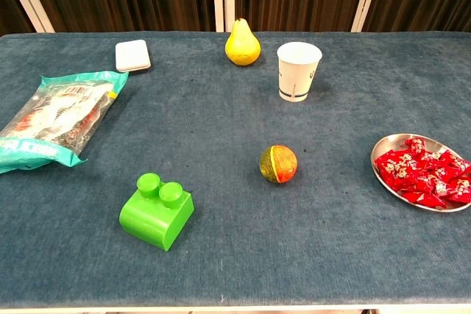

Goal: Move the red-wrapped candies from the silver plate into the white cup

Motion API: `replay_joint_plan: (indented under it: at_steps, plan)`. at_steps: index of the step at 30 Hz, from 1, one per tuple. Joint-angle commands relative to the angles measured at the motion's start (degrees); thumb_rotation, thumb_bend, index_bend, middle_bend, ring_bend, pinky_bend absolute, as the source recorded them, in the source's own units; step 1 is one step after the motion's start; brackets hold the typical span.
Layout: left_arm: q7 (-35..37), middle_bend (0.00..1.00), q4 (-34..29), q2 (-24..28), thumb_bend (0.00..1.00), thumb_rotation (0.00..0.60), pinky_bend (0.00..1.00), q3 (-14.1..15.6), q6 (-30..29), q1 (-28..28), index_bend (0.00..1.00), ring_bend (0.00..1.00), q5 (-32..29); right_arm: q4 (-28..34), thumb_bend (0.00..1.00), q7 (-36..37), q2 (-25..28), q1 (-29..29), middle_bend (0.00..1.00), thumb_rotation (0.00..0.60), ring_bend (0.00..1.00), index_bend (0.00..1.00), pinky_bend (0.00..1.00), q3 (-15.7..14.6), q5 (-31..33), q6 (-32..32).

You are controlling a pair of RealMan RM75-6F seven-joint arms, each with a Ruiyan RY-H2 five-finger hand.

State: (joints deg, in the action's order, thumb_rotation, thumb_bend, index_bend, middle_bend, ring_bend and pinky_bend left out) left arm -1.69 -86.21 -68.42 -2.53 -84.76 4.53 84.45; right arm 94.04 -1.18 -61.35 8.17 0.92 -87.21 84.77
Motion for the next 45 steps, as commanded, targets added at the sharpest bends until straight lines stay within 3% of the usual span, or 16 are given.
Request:
replay_joint_plan:
  at_steps: [1,3,6,10,12,20,40,45]
  plan:
    - [0.0,0.06,-0.2,0.0,0.00,0.600,0.00,-0.2,0.2,0.1,0.10,0.00,-0.3,0.0,0.26,-0.5,-0.4,0.4,0.19,0.600,0.10,0.09,0.24,0.3,-0.2,-0.6]
    - [-0.1,0.06,-0.2,-0.1,0.00,0.600,0.00,-0.3,0.3,0.2,0.10,0.00,-0.5,-0.5,0.26,-1.3,-1.0,1.0,0.26,0.600,0.23,0.12,0.37,0.3,-1.6,-0.8]
    - [-0.3,0.06,-0.3,-0.1,0.00,0.600,0.00,-0.2,0.1,0.2,0.10,0.00,-0.2,-0.4,0.26,-2.4,-1.8,3.4,0.55,0.600,0.63,0.19,0.78,-1.2,-5.5,-4.5]
    - [-0.3,0.06,-0.6,-0.1,0.00,0.600,0.00,0.0,-0.6,-0.3,0.10,0.00,-0.1,-0.9,0.26,-5.1,-3.7,6.9,0.72,0.600,0.79,0.25,0.96,-2.9,-9.0,-10.7]
    - [-0.2,0.06,-0.5,-0.1,0.00,0.600,0.00,0.1,-0.9,-0.6,0.10,0.00,-0.1,-1.1,0.26,-6.1,-4.7,8.1,0.77,0.600,0.85,0.29,1.00,-3.3,-9.6,-13.2]
    - [0.7,0.06,0.1,0.0,0.00,0.600,0.00,0.3,-1.7,-1.6,0.10,0.00,-0.6,-3.6,0.29,-10.1,-9.7,13.3,0.84,0.600,0.95,0.37,1.00,-3.3,-8.6,-22.8]
    - [1.8,0.06,1.1,0.2,0.00,0.600,0.00,0.0,-1.7,-2.2,0.10,0.00,-1.5,-7.9,0.46,-9.1,-15.0,17.1,0.85,0.600,0.97,0.48,1.00,-2.9,-6.0,-26.5]
    - [1.8,0.06,1.3,0.2,0.00,0.600,0.00,0.0,-1.9,-2.4,0.10,0.00,-1.4,-9.9,0.56,-8.1,-16.1,17.5,0.87,0.600,0.99,0.61,1.00,-3.1,-5.6,-26.7]
